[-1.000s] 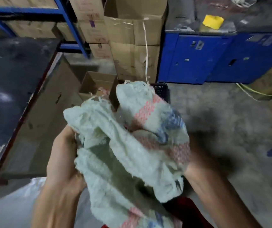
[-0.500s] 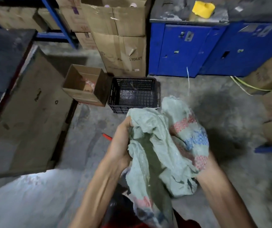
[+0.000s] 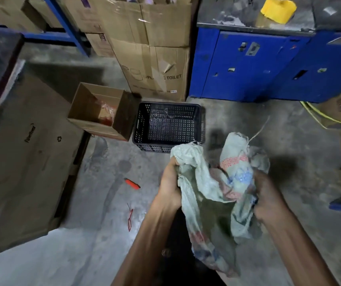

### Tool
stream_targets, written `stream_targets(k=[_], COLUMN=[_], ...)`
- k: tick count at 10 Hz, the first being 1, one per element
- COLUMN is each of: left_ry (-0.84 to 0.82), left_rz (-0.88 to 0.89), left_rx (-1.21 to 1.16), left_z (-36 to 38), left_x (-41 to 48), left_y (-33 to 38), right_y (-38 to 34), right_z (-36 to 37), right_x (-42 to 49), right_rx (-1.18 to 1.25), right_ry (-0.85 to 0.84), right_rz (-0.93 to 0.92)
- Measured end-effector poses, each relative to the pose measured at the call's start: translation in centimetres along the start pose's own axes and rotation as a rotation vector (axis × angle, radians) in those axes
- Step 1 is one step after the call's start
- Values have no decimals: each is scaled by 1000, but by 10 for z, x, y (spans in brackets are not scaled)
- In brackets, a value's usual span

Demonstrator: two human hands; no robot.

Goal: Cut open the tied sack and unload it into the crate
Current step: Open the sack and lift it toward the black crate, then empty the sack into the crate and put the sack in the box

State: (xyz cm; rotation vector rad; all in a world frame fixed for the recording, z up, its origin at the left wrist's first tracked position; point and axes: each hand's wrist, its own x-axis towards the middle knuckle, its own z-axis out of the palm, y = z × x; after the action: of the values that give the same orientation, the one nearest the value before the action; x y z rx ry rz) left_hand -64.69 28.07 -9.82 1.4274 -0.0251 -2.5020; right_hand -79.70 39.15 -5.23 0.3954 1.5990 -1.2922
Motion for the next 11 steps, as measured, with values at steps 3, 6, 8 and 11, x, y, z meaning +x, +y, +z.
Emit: stream_targets(k=[3, 6, 8, 11], left_ry=[143, 282, 731, 753], left_rz=[253, 219, 175, 997], left_rx=[-28, -87, 843, 1708], left_z=[-31, -116, -180, -186], left_x=[244, 535, 618, 514], left_y=[235, 339, 330, 193], right_y=[-72, 9, 87, 144], right_z=[202, 319, 278, 125], right_x=[258, 606, 711, 606], right_rx=[-234, -73, -364, -1457], right_ry=[-52, -139, -41, -290], right_rz=[104, 314, 166, -656])
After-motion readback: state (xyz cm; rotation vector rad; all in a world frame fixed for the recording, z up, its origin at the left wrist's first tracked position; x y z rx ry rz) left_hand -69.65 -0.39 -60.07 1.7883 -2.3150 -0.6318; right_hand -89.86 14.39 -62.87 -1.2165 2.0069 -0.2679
